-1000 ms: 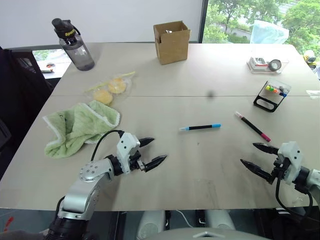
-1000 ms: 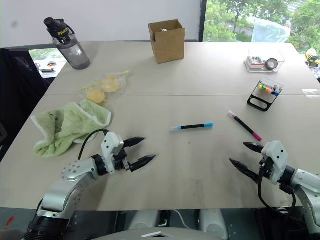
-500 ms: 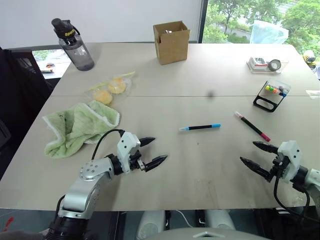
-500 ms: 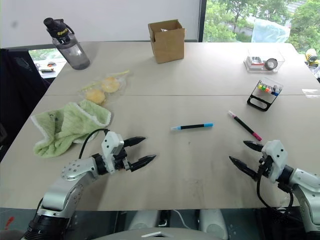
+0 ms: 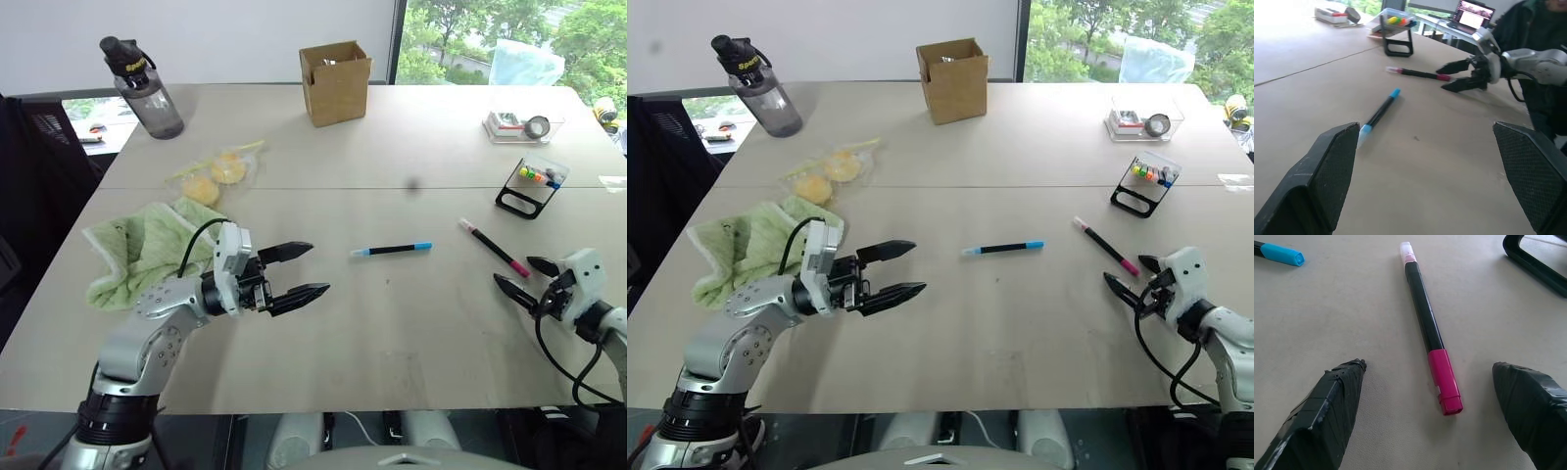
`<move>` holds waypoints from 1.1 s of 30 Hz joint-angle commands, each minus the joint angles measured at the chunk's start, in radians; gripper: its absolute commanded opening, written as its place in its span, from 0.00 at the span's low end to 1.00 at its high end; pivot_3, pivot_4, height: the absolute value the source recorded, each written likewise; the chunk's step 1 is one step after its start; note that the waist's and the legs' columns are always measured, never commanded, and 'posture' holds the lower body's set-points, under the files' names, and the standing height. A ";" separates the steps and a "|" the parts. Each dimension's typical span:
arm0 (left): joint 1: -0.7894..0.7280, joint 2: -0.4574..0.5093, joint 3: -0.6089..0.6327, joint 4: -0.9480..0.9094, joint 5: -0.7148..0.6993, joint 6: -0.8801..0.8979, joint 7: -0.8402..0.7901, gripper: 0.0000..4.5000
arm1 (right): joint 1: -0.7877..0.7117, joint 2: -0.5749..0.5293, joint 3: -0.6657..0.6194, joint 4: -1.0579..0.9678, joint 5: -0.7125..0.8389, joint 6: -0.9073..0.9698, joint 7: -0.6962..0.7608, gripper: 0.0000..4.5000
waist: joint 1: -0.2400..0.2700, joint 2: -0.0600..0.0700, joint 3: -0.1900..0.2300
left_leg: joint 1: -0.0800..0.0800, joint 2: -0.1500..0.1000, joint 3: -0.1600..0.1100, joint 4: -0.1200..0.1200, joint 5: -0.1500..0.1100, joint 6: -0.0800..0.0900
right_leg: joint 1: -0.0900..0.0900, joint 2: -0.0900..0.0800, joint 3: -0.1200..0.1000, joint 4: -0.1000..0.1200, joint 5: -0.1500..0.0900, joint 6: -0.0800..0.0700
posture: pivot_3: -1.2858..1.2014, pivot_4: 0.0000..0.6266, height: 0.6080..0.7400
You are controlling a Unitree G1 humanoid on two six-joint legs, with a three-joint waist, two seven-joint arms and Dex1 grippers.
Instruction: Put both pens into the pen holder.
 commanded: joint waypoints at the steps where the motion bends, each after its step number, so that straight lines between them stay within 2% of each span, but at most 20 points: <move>1: -0.012 0.028 0.003 -0.034 0.014 -0.023 -0.032 1.00 | 0.012 -0.017 -0.008 -0.025 0.011 0.062 -0.005 0.99 | 0.000 0.000 0.000 | 0.000 0.000 0.000 0.000 0.000 0.000 | 0.000 0.000 0.000 0.000 0.000 0.000 | 0.52 0.24 0.97; 3: -0.013 0.037 -0.010 -0.025 0.046 -0.051 -0.043 1.00 | 0.013 -0.017 -0.012 -0.036 0.015 0.076 -0.007 0.87 | 0.001 -0.001 -0.001 | 0.000 0.000 0.000 0.000 0.000 0.000 | 0.000 0.001 0.000 0.000 0.000 0.000 | 0.52 0.24 0.97; 5: -0.018 0.028 -0.012 -0.018 0.048 -0.060 -0.044 1.00 | 0.012 -0.014 -0.015 -0.044 0.023 0.081 -0.002 0.72 | 0.000 -0.001 -0.001 | 0.000 0.000 0.000 0.000 0.000 0.000 | 0.000 0.001 0.001 0.000 0.000 0.000 | 0.52 0.24 0.97; 9: -0.023 0.020 -0.013 -0.008 0.058 -0.074 -0.050 1.00 | 0.016 -0.013 -0.014 -0.067 0.032 0.090 0.002 0.31 | 0.000 -0.001 -0.001 | 0.000 0.000 0.000 0.000 0.000 0.000 | 0.000 0.001 0.001 0.000 0.000 0.000 | 0.52 0.24 0.97; 13: -0.030 0.014 -0.018 -0.003 0.071 -0.083 -0.048 1.00 | 0.019 -0.009 -0.017 -0.079 0.036 0.093 -0.001 0.00 | 0.000 -0.001 -0.001 | 0.000 0.001 0.000 0.000 0.000 0.000 | 0.000 0.002 0.001 0.000 0.000 0.000 | 0.52 0.24 0.97; 19: -0.042 0.007 -0.024 0.004 0.085 -0.089 -0.040 1.00 | 0.032 0.015 -0.023 -0.116 0.054 0.066 0.002 0.00 | 0.000 -0.001 -0.001 | 0.000 0.001 0.000 0.000 0.000 0.000 | 0.000 0.002 0.001 0.000 0.000 0.000 | 0.52 0.24 0.97; 21: -0.056 -0.022 -0.014 0.007 0.056 -0.067 -0.007 1.00 | 0.035 0.033 -0.022 -0.152 0.080 0.063 0.016 0.00 | 0.000 0.000 0.000 | 0.000 0.001 0.000 0.000 0.000 0.000 | 0.000 0.002 0.001 0.000 0.000 0.000 | 0.52 0.24 0.97; 29: -0.227 -0.296 0.048 0.061 -0.311 0.249 0.304 1.00 | -0.019 0.145 0.028 -0.437 0.396 0.235 0.051 0.00 | 0.000 -0.001 0.000 | 0.000 0.001 -0.002 0.002 0.000 0.000 | 0.000 -0.001 0.001 0.002 0.000 0.001 | 0.52 0.24 0.97; 33: -0.347 -0.430 0.108 0.149 -0.566 0.360 0.412 1.00 | -0.092 0.199 0.074 -0.544 0.540 0.319 0.005 0.00 | 0.000 -0.002 0.001 | -0.001 0.000 -0.003 0.002 0.000 -0.001 | 0.000 0.000 0.000 0.002 0.000 0.001 | 0.52 0.24 0.97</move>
